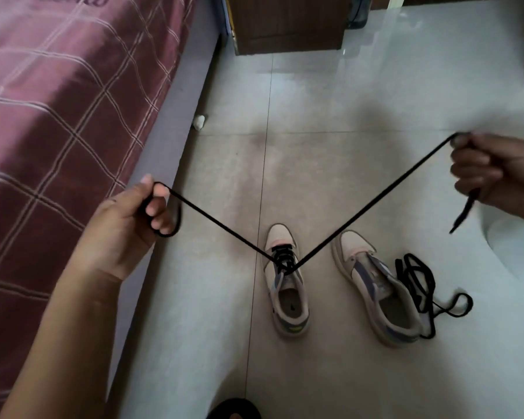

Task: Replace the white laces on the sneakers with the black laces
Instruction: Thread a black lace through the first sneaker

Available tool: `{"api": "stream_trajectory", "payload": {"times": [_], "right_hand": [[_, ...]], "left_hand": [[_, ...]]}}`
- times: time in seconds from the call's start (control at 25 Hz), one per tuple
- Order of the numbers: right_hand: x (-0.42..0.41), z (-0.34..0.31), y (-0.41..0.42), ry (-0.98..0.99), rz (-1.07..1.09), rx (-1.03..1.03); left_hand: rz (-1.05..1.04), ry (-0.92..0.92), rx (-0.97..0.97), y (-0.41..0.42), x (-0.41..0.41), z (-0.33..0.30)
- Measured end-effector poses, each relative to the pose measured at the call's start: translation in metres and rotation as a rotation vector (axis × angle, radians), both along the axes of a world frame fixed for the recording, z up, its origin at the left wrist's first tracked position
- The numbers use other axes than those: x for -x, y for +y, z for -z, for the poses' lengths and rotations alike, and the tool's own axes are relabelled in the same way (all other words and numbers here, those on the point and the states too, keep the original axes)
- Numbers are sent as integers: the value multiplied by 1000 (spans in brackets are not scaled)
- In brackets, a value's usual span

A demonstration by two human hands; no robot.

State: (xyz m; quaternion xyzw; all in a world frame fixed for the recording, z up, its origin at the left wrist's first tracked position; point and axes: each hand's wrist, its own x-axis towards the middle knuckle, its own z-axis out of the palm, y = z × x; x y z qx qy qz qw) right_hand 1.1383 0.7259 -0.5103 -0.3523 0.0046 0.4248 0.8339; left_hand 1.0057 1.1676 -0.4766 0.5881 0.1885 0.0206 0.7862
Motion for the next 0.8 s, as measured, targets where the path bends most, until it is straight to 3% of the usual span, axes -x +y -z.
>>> {"api": "stream_trajectory", "payload": {"times": [0.2, 0.28, 0.36, 0.44, 0.52, 0.6, 0.68, 0.72, 0.8], "right_hand": [[-34, -35, -19, -58, 206, -62], [-42, -44, -14, -112, 338, 90], [-51, -50, 5, -363, 555, 288], [-47, -57, 23, -444, 710, 366], [-31, -48, 44, -460, 726, 426], [-17, -17, 62, -304, 671, 570], [0, 32, 78, -112, 633, 852], [12, 59, 86, -31, 598, 964], [41, 107, 103, 158, 478, 946]], "left_hand": [[-85, -148, 14, -1, -17, -42], [-128, -200, 26, -4, -24, -52], [-141, -302, 29, -2, -25, -61], [-128, -399, 1, 5, -22, -64], [-139, -424, -29, 11, -18, -52], [-223, -255, -166, 8, -15, -19], [-319, 112, -310, -4, -7, 41], [-334, 308, -282, -13, 2, 75], [-312, 639, -19, -27, 29, 141]]}}
